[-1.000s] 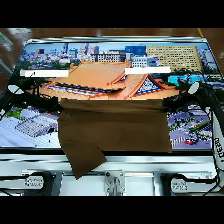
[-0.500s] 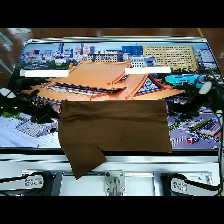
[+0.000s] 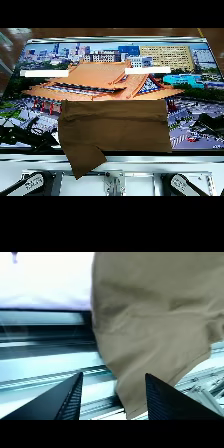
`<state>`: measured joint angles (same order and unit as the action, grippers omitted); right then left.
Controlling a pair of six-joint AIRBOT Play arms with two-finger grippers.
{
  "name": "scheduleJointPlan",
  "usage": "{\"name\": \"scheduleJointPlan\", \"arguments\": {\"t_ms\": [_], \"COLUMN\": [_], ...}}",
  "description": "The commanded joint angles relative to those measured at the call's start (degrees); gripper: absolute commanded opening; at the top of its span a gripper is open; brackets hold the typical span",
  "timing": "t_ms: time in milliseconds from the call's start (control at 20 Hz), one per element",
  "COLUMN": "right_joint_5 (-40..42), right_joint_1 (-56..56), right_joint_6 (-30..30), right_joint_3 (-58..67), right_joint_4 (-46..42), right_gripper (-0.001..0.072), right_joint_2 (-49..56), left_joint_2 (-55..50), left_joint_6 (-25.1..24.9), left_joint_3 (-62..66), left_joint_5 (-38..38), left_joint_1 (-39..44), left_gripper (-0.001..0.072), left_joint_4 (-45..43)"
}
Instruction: Fold the shirts.
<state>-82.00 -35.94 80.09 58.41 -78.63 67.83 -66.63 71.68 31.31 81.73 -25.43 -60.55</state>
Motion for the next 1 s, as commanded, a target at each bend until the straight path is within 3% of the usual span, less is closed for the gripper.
{"name": "scheduleJointPlan", "arguments": {"t_ms": [0, 400, 450, 500, 550, 750, 850, 950], "right_joint_5": [1.40, 0.70, -0.28, -0.79, -0.87, -1.16, 1.09, 2.49], "right_joint_1": [-1.75, -1.73, -1.73, -1.73, -1.55, 3.85, 5.44, 5.46], "right_joint_6": [-0.92, -1.57, -2.01, -2.34, -2.99, -7.48, -10.62, -10.56], "right_joint_3": [-1.40, -1.40, -1.42, -1.84, -3.08, -14.25, -19.61, -21.86], "right_joint_4": [1.40, 1.73, 1.75, 1.77, 1.84, 2.89, 7.93, 10.84], "right_gripper": [0.0581, 0.0592, 0.0592, 0.0592, 0.0593, 0.0592, 0.0676, 0.0675], "right_joint_2": [-0.72, 3.21, 4.26, 5.16, 5.57, 5.68, 6.01, 7.58], "left_joint_2": [-0.50, -8.55, -8.96, -9.16, -9.14, -7.48, -4.81, -1.77], "left_joint_6": [0.00, 1.42, 1.44, 1.51, 1.66, 0.76, 0.79, 0.79], "left_joint_3": [-5.33, -5.66, -5.70, -5.70, -5.68, -5.22, -4.35, -3.85], "left_joint_5": [-5.22, -12.94, -13.20, -13.20, -13.16, -12.72, -12.63, -12.15], "left_joint_1": [3.41, 12.79, 14.19, 15.47, 16.55, 17.11, 17.11, 17.14], "left_gripper": [0.0464, 0.0465, 0.0438, 0.0300, 0.0059, 0.0040, 0.0040, 0.0040], "left_joint_4": [-0.07, 6.29, 6.78, 6.80, 6.88, 8.70, 8.76, 8.79]}}
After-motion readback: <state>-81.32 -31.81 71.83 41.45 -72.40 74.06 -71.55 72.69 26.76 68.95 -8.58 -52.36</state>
